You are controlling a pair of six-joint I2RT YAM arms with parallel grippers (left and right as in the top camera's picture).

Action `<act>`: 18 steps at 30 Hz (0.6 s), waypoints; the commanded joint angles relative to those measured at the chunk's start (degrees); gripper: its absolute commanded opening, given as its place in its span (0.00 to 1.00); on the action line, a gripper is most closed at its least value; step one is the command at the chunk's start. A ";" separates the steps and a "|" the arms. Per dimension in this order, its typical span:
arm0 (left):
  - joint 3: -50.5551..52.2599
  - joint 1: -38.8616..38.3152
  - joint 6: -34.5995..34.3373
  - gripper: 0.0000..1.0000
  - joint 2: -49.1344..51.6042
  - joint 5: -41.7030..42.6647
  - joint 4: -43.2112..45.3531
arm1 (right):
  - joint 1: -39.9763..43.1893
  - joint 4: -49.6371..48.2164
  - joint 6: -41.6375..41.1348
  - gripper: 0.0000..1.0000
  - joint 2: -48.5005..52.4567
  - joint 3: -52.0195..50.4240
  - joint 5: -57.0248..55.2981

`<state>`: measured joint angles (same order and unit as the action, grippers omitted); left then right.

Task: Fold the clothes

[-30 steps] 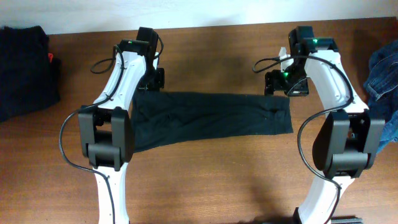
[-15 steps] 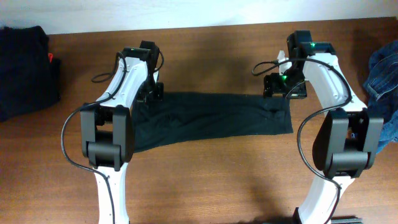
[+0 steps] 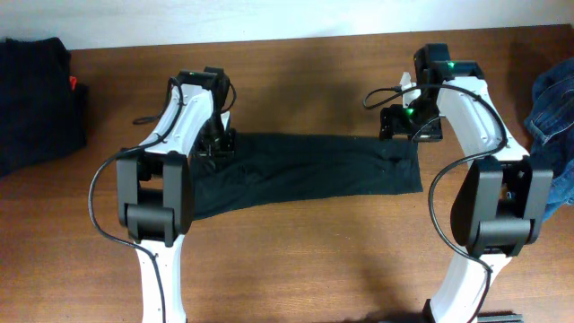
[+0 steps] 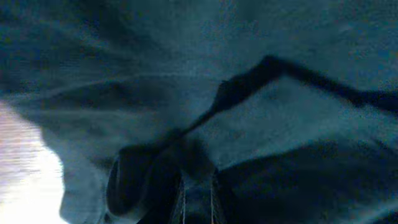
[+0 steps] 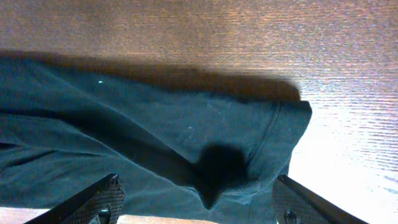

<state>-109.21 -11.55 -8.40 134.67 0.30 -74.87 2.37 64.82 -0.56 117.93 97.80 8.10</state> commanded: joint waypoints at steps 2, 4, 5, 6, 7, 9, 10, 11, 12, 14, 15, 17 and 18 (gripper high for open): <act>4.96 0.04 -0.59 0.15 0.35 0.98 1.36 | 0.28 -0.15 0.35 0.81 -0.13 -0.42 0.72; 5.73 0.04 -0.57 0.15 0.33 1.01 1.44 | 0.28 -0.17 0.35 0.81 -0.13 -0.42 0.72; 5.57 0.04 -0.57 0.15 0.33 1.01 1.57 | 0.28 -0.17 0.35 0.81 -0.13 -0.42 0.72; 4.96 0.04 -0.57 0.15 0.31 1.01 1.60 | 0.28 -0.24 0.35 0.81 -0.13 -0.42 0.72; 4.00 0.04 -0.57 0.15 0.31 1.01 1.44 | 0.28 -0.35 0.35 0.81 -0.13 -0.42 0.74; 0.81 0.04 -0.57 0.15 0.20 1.03 0.42 | 0.28 -0.37 0.35 0.81 -0.13 -0.42 0.72; -0.98 0.04 -0.59 0.15 0.09 1.03 -0.26 | 0.28 -0.35 0.35 0.81 -0.13 -0.42 0.72; -3.34 0.04 -0.57 0.16 -0.02 1.03 -1.16 | 0.28 -0.35 0.35 0.81 -0.13 -0.42 0.74; -5.51 0.02 -0.57 0.16 -0.22 1.03 -2.05 | 0.28 -0.35 0.35 0.81 -0.13 -0.39 0.74; -10.60 0.04 -0.59 0.19 -0.50 1.01 -3.96 | 0.28 -0.35 0.35 0.81 -0.15 -0.39 0.74; -13.35 0.04 -0.59 0.20 -0.57 1.01 -4.98 | 0.28 -0.24 0.35 0.82 -0.15 -0.39 0.72; -18.25 -0.07 -0.72 0.21 -0.61 1.05 -7.21 | 0.28 0.44 0.35 0.82 -0.15 -0.39 0.61; -19.76 -0.17 -0.83 0.21 -0.61 1.09 -8.15 | 0.28 0.92 0.35 0.82 -0.15 -0.39 0.13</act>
<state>-123.70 -11.55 -8.64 134.65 0.69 -81.41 2.37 65.06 -0.58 117.93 97.80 8.08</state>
